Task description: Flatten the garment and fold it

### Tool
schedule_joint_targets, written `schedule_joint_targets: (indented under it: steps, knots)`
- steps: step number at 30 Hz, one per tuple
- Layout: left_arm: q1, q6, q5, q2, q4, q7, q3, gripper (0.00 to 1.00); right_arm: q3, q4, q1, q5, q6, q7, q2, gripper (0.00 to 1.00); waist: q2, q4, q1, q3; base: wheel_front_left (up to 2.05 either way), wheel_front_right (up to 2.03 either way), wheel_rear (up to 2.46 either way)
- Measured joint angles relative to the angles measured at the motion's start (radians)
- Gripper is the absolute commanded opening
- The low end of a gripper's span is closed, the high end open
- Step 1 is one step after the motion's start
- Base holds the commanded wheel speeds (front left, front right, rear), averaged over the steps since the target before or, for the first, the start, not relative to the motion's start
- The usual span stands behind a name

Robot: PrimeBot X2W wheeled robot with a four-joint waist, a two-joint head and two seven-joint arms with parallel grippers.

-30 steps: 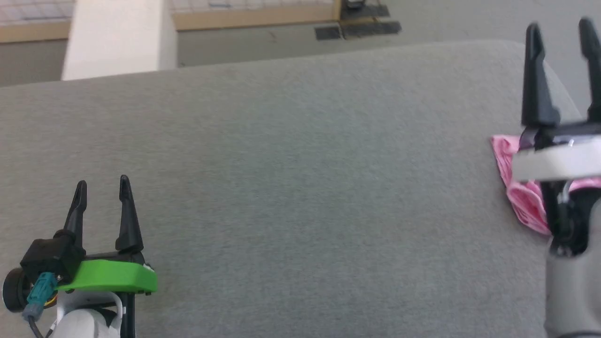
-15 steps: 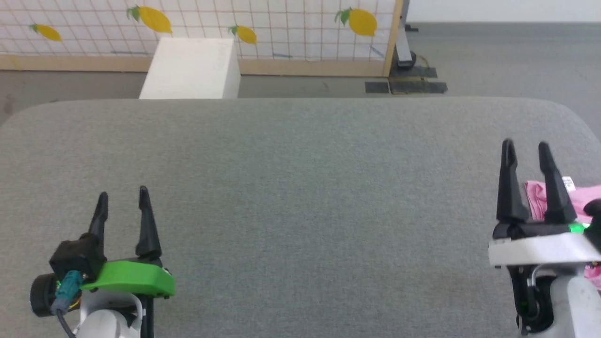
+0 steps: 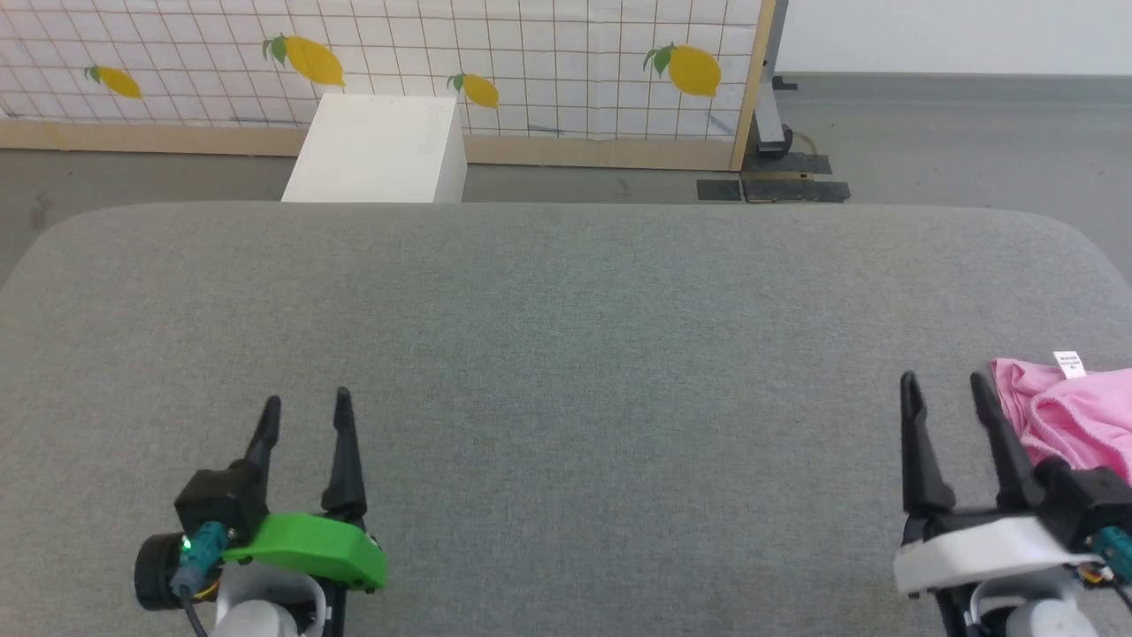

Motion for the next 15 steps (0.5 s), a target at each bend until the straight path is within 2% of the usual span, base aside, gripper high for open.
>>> schedule_joint_targets:
  steps: [15]
  knots:
    - [0.009,-0.011,0.013,-0.007,0.032,-0.006,-0.016,1.0,0.031,0.096,0.024,0.018,0.0,0.0,0.0,1.0,0.0,-0.003,0.0,0.001,0.0,0.0,0.0]
